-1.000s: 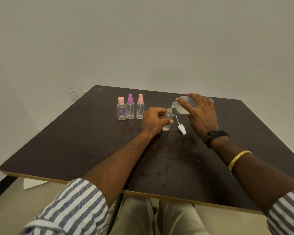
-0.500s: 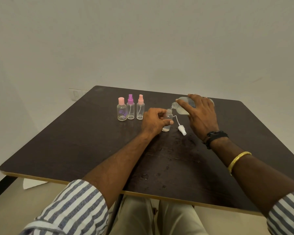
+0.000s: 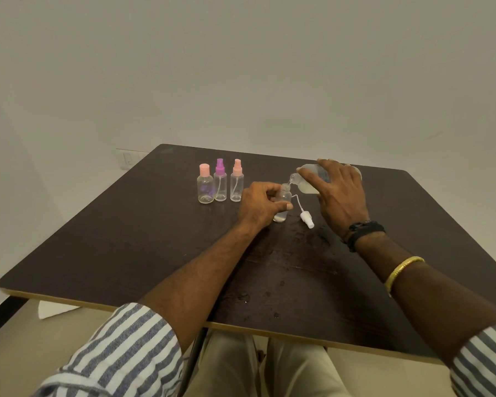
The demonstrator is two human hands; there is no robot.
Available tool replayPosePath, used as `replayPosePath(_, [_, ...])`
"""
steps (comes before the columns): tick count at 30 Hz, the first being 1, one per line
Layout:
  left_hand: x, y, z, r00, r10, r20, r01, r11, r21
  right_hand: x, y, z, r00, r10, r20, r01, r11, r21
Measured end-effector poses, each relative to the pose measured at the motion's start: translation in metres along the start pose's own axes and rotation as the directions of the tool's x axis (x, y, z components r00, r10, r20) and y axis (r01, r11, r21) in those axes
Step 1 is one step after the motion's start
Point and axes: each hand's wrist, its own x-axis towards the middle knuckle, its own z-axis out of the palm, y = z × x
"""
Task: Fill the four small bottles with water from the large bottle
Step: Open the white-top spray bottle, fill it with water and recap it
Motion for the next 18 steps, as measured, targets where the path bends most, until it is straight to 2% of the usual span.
replayPosePath(18, [-0.0005, -0.0010, -0.0004, 1.000, 0.002, -0.005, -0.002, 1.000, 0.013, 0.0006, -0.0007, -0.0013, 1.000, -0.012, -0.006, 0.012, 1.000, -0.013])
